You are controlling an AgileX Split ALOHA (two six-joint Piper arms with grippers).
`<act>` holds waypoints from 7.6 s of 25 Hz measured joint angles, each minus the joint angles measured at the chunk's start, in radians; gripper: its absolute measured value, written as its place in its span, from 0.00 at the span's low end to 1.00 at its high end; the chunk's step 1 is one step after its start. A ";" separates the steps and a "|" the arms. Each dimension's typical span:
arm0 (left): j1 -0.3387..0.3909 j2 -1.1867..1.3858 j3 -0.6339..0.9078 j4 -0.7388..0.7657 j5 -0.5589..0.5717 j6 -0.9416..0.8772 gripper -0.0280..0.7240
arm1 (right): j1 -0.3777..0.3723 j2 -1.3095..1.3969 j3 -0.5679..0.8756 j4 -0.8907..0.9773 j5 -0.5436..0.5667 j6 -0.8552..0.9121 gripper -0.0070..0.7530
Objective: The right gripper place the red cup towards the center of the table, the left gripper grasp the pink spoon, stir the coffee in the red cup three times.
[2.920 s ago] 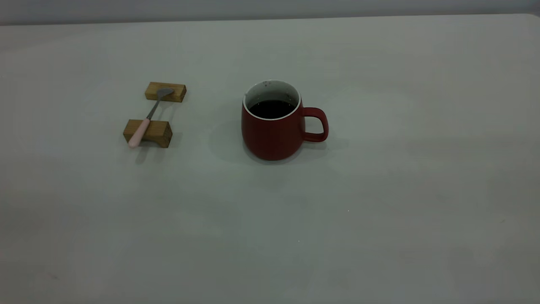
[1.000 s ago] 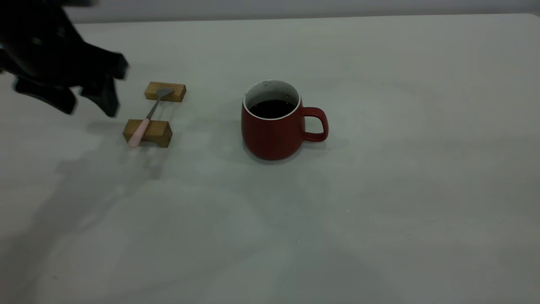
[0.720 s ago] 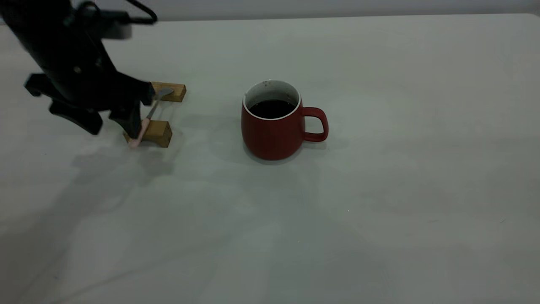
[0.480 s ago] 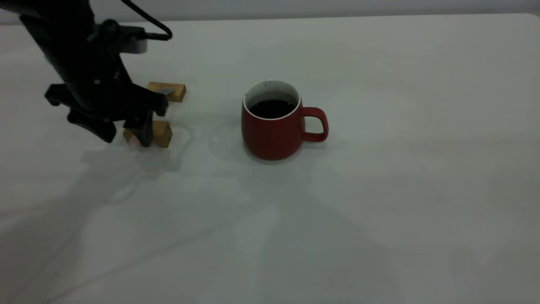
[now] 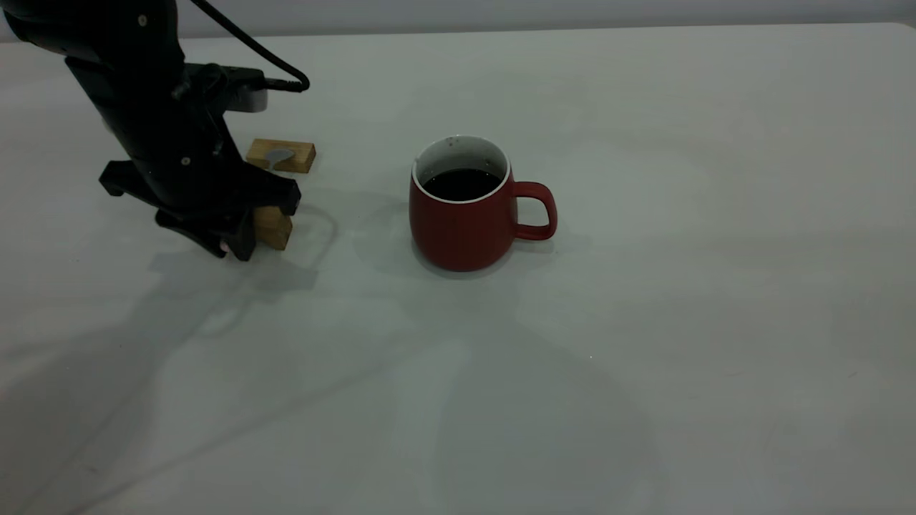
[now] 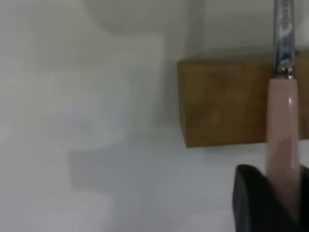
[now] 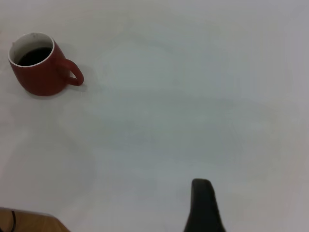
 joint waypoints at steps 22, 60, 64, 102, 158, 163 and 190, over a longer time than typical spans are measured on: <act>-0.021 -0.222 -0.278 -1.175 0.789 -0.652 0.25 | 0.000 -0.001 0.000 0.000 0.000 0.000 0.78; -0.022 0.157 -0.280 -1.711 0.750 -0.448 0.25 | 0.000 -0.001 0.000 0.000 0.000 0.000 0.78; -0.022 0.135 -0.280 -1.634 0.731 -0.564 0.25 | 0.000 -0.001 0.000 0.000 0.000 0.000 0.78; -0.022 0.131 -0.370 -1.379 0.694 -0.601 0.25 | 0.000 -0.001 0.000 0.002 0.000 0.000 0.78; -0.032 -0.313 -0.727 -0.011 0.954 -0.094 0.77 | 0.000 -0.001 0.000 0.002 0.000 0.000 0.78; -0.032 -0.508 -0.675 -0.006 0.954 0.022 0.77 | 0.000 -0.001 0.000 0.002 0.000 0.000 0.78; 0.239 -2.098 0.632 0.015 0.923 0.085 0.77 | 0.000 -0.001 0.000 0.002 0.000 0.000 0.78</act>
